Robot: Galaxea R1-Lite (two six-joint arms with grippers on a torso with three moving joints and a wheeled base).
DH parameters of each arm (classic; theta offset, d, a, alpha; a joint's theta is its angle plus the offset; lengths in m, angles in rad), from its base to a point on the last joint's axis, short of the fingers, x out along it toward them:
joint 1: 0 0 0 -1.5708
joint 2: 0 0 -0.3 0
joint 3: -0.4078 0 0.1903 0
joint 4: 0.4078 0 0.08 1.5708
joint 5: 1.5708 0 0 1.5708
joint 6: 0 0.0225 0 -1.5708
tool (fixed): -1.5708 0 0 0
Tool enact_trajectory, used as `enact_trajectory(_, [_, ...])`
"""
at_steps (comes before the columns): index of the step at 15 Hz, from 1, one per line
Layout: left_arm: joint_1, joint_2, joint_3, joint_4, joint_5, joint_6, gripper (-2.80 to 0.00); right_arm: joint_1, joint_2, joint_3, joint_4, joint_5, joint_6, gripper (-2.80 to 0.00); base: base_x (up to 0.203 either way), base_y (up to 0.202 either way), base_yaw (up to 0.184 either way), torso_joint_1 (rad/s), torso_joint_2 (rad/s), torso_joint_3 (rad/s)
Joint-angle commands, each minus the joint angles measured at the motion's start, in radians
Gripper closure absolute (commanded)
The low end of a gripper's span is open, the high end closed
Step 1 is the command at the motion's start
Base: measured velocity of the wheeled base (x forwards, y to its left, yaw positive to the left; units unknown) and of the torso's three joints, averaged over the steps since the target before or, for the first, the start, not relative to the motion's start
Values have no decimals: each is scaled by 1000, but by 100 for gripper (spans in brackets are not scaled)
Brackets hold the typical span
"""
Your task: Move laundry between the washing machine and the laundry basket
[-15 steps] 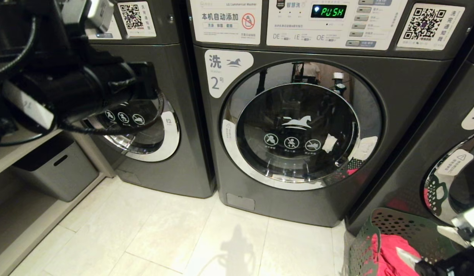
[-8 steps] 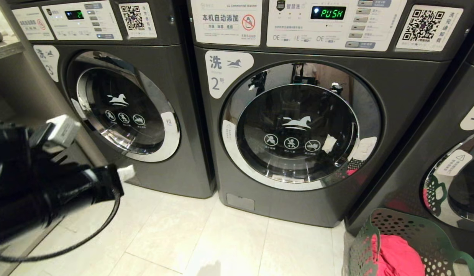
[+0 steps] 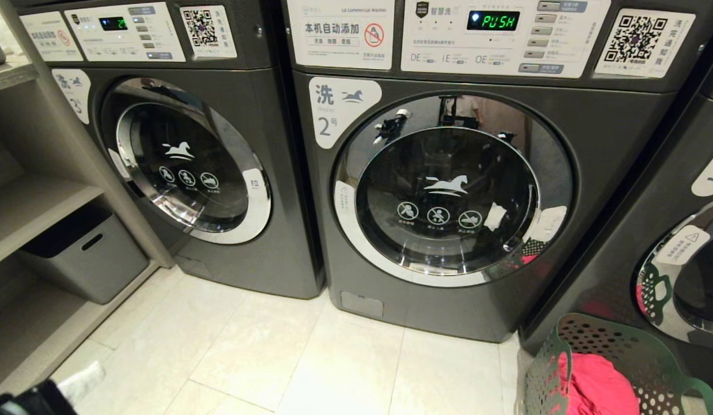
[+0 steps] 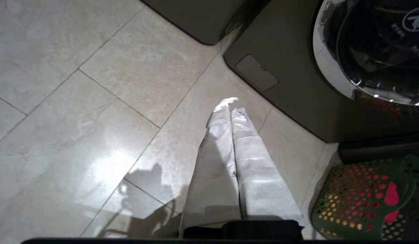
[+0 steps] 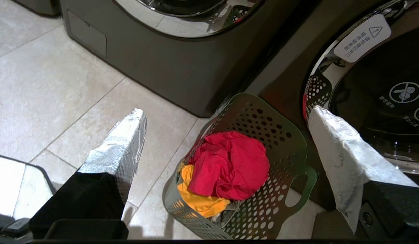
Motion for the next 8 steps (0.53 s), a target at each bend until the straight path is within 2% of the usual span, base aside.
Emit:
enact_trajectory(1, [15,-242,114,4,-21,161,0,0,-36,1,7,2,-2,-280,0,0,0,0,0,0])
enact_trajectory(3, [17,-382,167,54,-63,335,0,0,-36,2,7,0,-1,-280,0,0,0,0,0,0])
enact_trajectory(4, [18,-452,177,104,-78,384,0,0,-37,2,7,0,-5,-280,0,0,0,0,0,0])
enact_trajectory(6, [21,-559,170,266,-103,436,0,2,-36,2,7,1,-5,-280,0,0,0,0,0,0])
enact_trajectory(8, [23,-567,166,291,-112,473,0,2,-36,2,7,-1,3,-280,0,0,0,0,0,0])
